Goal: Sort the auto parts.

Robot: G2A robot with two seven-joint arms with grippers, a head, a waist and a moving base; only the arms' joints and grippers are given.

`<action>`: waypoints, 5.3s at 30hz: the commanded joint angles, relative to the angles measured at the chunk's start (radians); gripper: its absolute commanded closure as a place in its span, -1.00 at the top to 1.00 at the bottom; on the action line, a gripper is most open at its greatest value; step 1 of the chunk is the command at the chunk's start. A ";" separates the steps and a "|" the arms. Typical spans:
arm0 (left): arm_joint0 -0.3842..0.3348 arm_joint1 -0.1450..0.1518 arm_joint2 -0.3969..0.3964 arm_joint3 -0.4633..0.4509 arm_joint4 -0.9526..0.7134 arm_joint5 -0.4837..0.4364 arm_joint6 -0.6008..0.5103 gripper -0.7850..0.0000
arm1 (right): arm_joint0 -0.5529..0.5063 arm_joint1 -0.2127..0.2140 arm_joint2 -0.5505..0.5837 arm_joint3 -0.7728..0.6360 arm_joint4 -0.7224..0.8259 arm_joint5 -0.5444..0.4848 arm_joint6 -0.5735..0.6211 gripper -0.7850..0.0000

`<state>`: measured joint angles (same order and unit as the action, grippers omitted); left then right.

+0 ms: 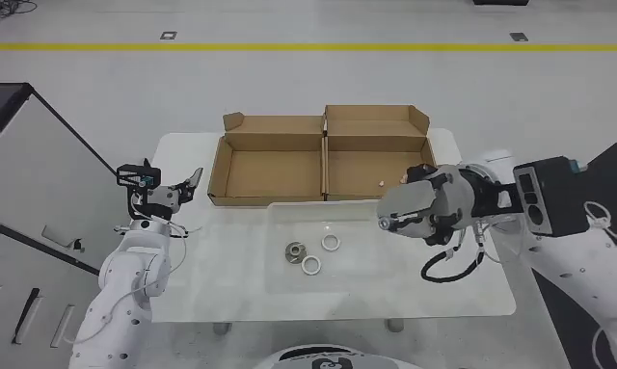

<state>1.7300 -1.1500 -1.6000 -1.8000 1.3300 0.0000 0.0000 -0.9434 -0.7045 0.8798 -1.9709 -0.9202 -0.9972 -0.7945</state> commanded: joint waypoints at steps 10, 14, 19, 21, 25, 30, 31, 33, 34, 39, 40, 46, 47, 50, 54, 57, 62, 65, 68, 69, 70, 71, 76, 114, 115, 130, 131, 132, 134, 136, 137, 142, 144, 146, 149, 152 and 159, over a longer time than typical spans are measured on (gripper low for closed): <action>0.000 0.000 0.000 0.000 0.000 0.000 0.000 1.00 | 0.072 -0.074 -0.014 -0.021 0.097 0.003 -0.032 -1.00; 0.000 0.000 0.000 0.000 0.000 0.000 0.000 1.00 | 0.093 -0.109 -0.024 -0.037 0.130 0.002 -0.030 -1.00; 0.000 0.000 0.000 0.000 0.000 0.000 0.000 1.00 | 0.094 -0.155 -0.020 -0.057 0.191 0.012 -0.040 -1.00; 0.000 0.000 0.000 0.000 0.000 0.000 0.000 1.00 | 0.087 -0.172 -0.012 -0.057 0.205 0.010 -0.038 -1.00; 0.000 0.000 0.000 0.000 0.000 0.000 0.000 1.00 | 0.068 -0.204 0.009 -0.041 0.217 -0.015 -0.013 -1.00; 0.000 0.000 0.000 0.000 0.000 0.000 0.000 1.00 | 0.067 -0.220 -0.004 0.002 0.119 -0.015 -0.013 -1.00; 0.000 0.000 0.000 0.000 0.000 0.000 0.000 1.00 | 0.071 -0.221 -0.008 0.012 0.100 -0.015 -0.005 -1.00; 0.000 0.000 0.000 0.000 0.000 0.000 0.000 1.00 | 0.078 -0.221 -0.017 0.025 0.079 -0.015 0.009 -1.00; 0.000 0.000 0.000 0.000 0.000 0.000 0.000 1.00 | 0.081 -0.221 -0.021 0.032 0.077 -0.015 0.014 -1.00; 0.000 0.000 0.000 0.000 0.000 0.000 0.000 1.00 | 0.092 -0.218 -0.039 0.044 0.094 -0.015 0.077 -1.00; 0.000 0.000 0.000 0.000 0.000 0.000 0.000 1.00 | 0.092 -0.218 -0.039 0.042 0.102 -0.015 0.081 -1.00; 0.000 0.000 0.000 0.000 0.000 0.000 0.000 1.00 | 0.078 -0.225 -0.034 0.022 0.155 -0.015 0.021 -1.00; 0.000 0.000 0.000 0.000 0.000 0.000 0.000 1.00 | 0.073 -0.228 -0.033 0.019 0.161 -0.015 0.002 -1.00; 0.000 0.000 0.000 0.000 0.000 0.000 0.000 1.00 | 0.053 -0.239 -0.021 0.005 0.201 -0.015 -0.013 -1.00; 0.000 0.000 0.000 0.000 0.000 0.000 0.000 1.00 | 0.022 -0.258 0.001 -0.014 0.253 -0.015 -0.013 -1.00; 0.000 0.000 0.000 0.000 0.000 0.000 0.000 1.00 | 0.002 -0.274 0.013 -0.024 0.276 -0.015 -0.013 -1.00; 0.000 0.000 0.000 0.000 0.000 0.000 0.000 1.00 | -0.012 -0.300 0.016 -0.012 0.255 -0.015 -0.013 -1.00; 0.000 0.000 0.000 0.000 0.000 0.000 0.000 1.00 | -0.012 -0.312 0.006 0.012 0.212 -0.015 0.011 -1.00; 0.000 0.000 0.000 0.000 0.000 0.000 0.000 1.00 | -0.013 -0.320 0.004 0.026 0.186 -0.010 0.056 -1.00; 0.000 0.000 0.000 0.000 0.000 0.000 0.000 1.00 | -0.014 -0.322 0.005 0.026 0.183 -0.010 0.073 -1.00; 0.000 0.000 0.000 0.000 0.000 0.000 0.000 1.00 | -0.016 -0.324 0.005 0.027 0.185 -0.008 0.082 -1.00; 0.000 0.000 0.000 0.000 0.000 0.000 0.000 1.00 | -0.018 -0.325 0.006 0.029 0.180 -0.002 0.104 -1.00; 0.000 0.000 0.000 0.000 0.000 0.000 0.000 1.00 | -0.027 -0.333 0.013 0.019 0.203 0.005 0.179 -1.00; 0.000 0.000 0.000 0.000 0.000 0.000 0.000 1.00 | -0.075 -0.387 0.038 -0.026 0.276 -0.015 0.097 -1.00; 0.000 0.000 0.000 0.000 0.000 0.000 0.000 1.00 | -0.075 -0.387 0.038 -0.026 0.276 -0.015 0.097 -1.00; 0.000 0.000 0.000 0.000 0.000 0.000 0.000 1.00 | -0.037 -0.322 0.260 0.195 0.421 -0.015 0.518 -1.00; 0.000 0.000 0.000 0.000 0.000 0.000 0.000 1.00 | -0.023 -0.313 0.269 0.223 0.432 -0.015 0.579 -1.00; 0.000 0.000 0.000 0.000 0.000 0.000 0.000 1.00 | -0.005 -0.305 0.275 0.245 0.448 -0.015 0.634 -1.00; 0.000 0.000 0.000 0.000 0.000 0.000 0.000 1.00 | 0.036 -0.288 0.282 0.292 0.465 -0.015 0.749 -1.00; 0.000 0.000 0.000 0.000 0.000 0.000 0.000 1.00 | 0.081 -0.275 0.277 0.344 0.479 -0.015 0.852 -1.00; 0.000 0.000 0.000 0.000 0.000 0.000 0.000 1.00 | 0.106 -0.269 0.269 0.365 0.481 -0.015 0.900 -1.00; 0.000 0.000 0.000 0.000 0.000 0.000 0.000 1.00 | 0.236 -0.248 0.193 0.487 0.437 -0.015 1.117 -1.00; 0.000 0.000 0.000 0.000 0.000 0.000 0.000 1.00 | 0.288 -0.245 0.143 0.524 0.399 -0.015 1.184 -1.00; 0.000 0.000 0.000 0.000 0.000 0.000 0.000 1.00 | 0.343 -0.242 0.087 0.551 0.328 -0.015 1.249 -1.00; 0.000 0.000 0.000 0.000 0.000 0.000 0.000 1.00 | 0.411 -0.241 0.006 0.596 0.234 -0.015 1.274 -1.00; 0.000 0.000 0.000 0.000 0.000 0.000 0.000 1.00 | 0.471 -0.243 -0.076 0.639 0.139 -0.015 1.261 -1.00; 0.000 0.000 0.000 0.000 0.000 0.000 0.000 1.00 | 0.602 -0.257 -0.274 0.729 -0.102 -0.015 1.214 -1.00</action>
<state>1.7300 -1.1500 -1.6000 -1.8000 1.3300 0.0000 0.0000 -0.3600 -0.9588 0.6357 -1.2549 -0.9922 -1.0123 0.4241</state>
